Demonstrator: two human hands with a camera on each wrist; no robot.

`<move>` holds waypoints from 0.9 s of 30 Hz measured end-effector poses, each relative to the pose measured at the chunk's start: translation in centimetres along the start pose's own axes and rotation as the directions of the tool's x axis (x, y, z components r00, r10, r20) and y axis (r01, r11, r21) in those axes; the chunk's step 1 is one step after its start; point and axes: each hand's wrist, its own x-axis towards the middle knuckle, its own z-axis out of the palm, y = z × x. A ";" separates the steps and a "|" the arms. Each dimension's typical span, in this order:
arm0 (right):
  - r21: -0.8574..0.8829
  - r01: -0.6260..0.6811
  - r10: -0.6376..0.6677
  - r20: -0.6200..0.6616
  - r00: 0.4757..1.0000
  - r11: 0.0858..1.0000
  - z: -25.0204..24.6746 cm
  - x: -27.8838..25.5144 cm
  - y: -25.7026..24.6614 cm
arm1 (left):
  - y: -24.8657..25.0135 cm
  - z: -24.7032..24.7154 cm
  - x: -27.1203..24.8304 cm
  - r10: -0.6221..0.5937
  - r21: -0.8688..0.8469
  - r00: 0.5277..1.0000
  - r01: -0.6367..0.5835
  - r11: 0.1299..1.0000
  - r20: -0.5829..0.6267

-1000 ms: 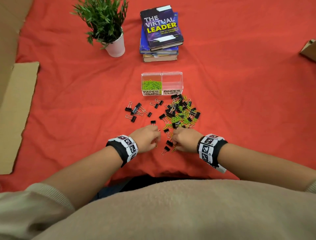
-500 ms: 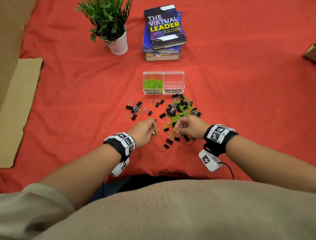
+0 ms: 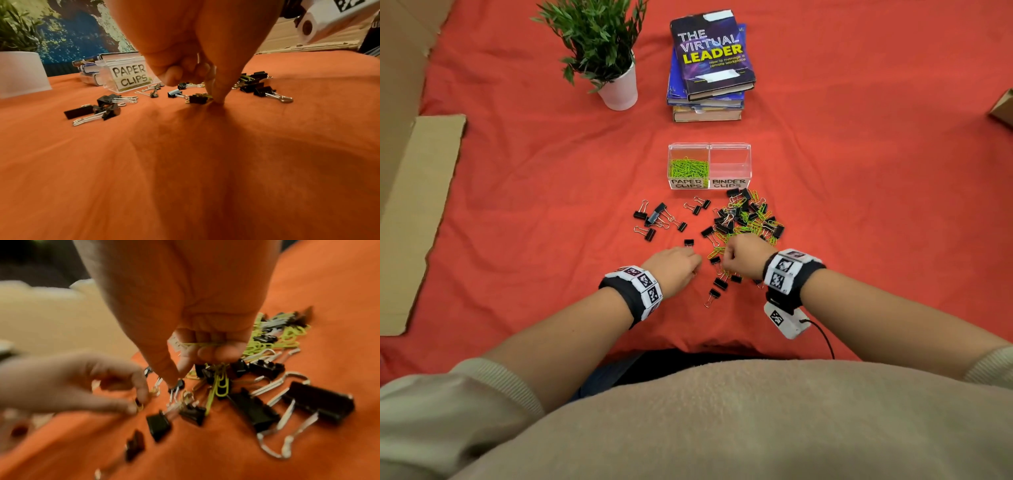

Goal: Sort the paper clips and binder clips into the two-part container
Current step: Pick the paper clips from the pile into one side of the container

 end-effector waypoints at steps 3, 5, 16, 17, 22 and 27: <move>-0.286 0.005 -0.006 -0.004 1.000 0.958 0.9 -0.2 -1.0 | -0.2 0.3 -0.1 -0.016 -0.026 1.000 0.015 1.000 -0.020; -0.316 -0.017 0.015 -0.008 1.000 0.949 1.3 -0.3 -1.4 | -0.3 0.3 -0.4 -0.021 -0.105 0.998 0.014 0.994 -0.066; 0.011 -0.015 0.013 0.145 0.989 1.000 0.0 -0.1 -0.7 | -2.6 -1.2 0.0 -0.383 -0.688 0.922 0.238 0.686 -0.063; 0.070 -0.004 -0.007 0.145 0.989 0.998 -0.6 -0.4 -0.5 | -2.6 -1.2 0.1 -0.381 -0.700 0.923 0.236 0.674 -0.056; 0.244 -0.018 -0.027 0.180 0.983 0.970 -3.2 -0.8 0.5 | -1.7 -1.3 0.8 -0.335 -0.580 0.942 0.254 0.774 -0.034; 0.574 -0.107 0.017 0.160 0.987 0.812 -3.4 0.3 1.2 | -0.6 -1.2 1.5 -0.269 -0.251 0.963 0.255 0.934 -0.026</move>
